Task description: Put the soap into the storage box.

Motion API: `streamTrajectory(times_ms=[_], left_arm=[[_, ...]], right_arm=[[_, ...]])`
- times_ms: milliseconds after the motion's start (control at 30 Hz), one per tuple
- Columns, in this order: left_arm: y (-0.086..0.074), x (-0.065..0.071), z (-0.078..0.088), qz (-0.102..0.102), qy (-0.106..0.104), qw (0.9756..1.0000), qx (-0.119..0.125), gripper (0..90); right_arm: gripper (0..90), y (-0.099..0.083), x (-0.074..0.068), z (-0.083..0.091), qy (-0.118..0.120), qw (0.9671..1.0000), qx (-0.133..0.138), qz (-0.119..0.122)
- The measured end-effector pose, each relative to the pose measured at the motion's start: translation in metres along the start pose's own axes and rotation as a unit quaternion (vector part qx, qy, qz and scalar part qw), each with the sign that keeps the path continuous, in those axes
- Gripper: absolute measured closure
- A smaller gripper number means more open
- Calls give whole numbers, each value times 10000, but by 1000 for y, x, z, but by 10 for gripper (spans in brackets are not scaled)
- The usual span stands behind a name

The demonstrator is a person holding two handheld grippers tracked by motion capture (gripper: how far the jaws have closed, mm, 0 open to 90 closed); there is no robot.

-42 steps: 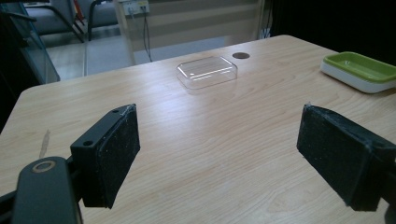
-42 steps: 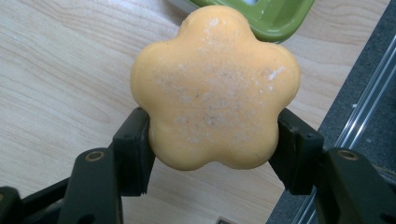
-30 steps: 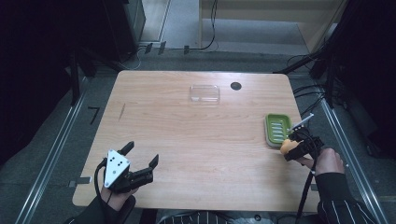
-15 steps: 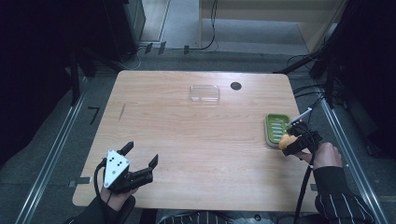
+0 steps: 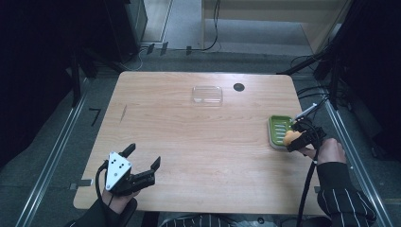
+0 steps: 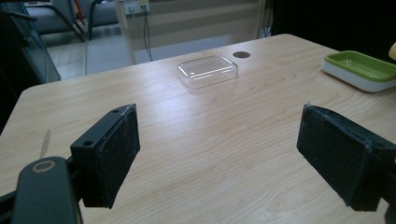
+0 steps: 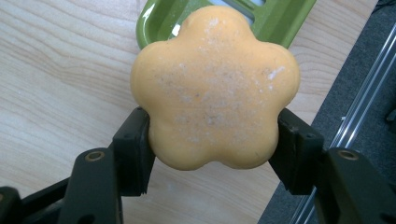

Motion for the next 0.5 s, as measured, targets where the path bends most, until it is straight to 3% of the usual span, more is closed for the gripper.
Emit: streamTrajectory(times_ms=[500], left_arm=[[0, 0, 0, 1, -8, 10000, -5, 137]], right_arm=[[403, 25, 4, -3, -12, 9999, 99, 105]])
Point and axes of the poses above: each handheld gripper's, and its own axes: z roughly backward along the jaws, y roughly out of its top, x roughly to its right, the point moved 6 cm from there along -z, roughly forward along the jaws, and after that the axes turned 2 degrees about x, right-handed, at the moved point
